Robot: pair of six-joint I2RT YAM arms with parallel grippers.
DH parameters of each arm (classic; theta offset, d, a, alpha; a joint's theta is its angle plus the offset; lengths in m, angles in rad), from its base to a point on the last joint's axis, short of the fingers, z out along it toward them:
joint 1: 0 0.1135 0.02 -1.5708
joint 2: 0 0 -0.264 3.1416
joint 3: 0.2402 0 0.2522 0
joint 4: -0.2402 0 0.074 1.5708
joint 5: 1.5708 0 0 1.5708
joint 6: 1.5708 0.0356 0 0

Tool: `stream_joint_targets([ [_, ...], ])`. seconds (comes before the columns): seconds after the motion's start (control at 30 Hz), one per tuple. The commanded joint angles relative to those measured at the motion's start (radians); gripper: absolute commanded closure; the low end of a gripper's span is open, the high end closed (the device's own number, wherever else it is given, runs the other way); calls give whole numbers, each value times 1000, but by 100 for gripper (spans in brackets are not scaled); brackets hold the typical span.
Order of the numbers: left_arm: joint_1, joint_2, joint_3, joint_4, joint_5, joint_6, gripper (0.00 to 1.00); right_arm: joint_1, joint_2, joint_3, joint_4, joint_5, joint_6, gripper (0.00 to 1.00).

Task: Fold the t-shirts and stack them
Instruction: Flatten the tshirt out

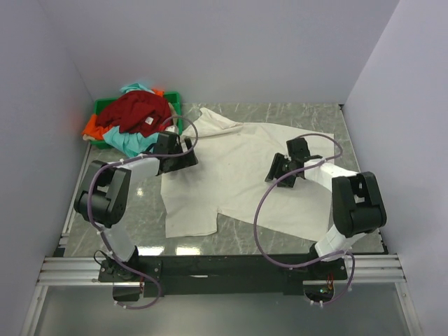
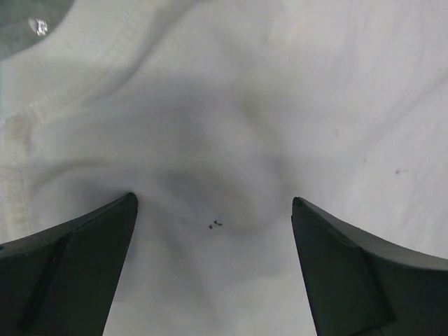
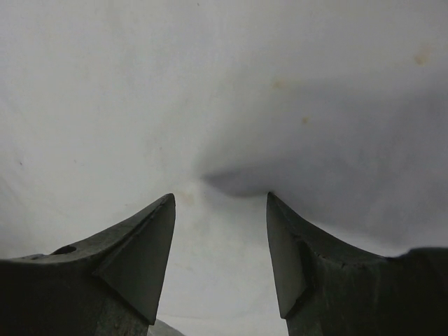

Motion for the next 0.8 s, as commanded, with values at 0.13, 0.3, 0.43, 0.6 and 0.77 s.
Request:
stream_joint_targets([
  [0.13,55,127,61,22,62,13,1,-20,79,80,8,9,9,38],
  [0.3,78,196,142,22,77,27,1,-35,134,153,-15,4,7,38],
  [0.43,82,259,222,-6,68,44,1,-38,172,204,-29,9,6,38],
  [0.6,82,296,302,-18,79,41,0,-46,235,270,-36,-13,6,38],
  [0.77,79,261,333,-47,53,56,0,-47,246,319,-55,-25,-4,39],
])
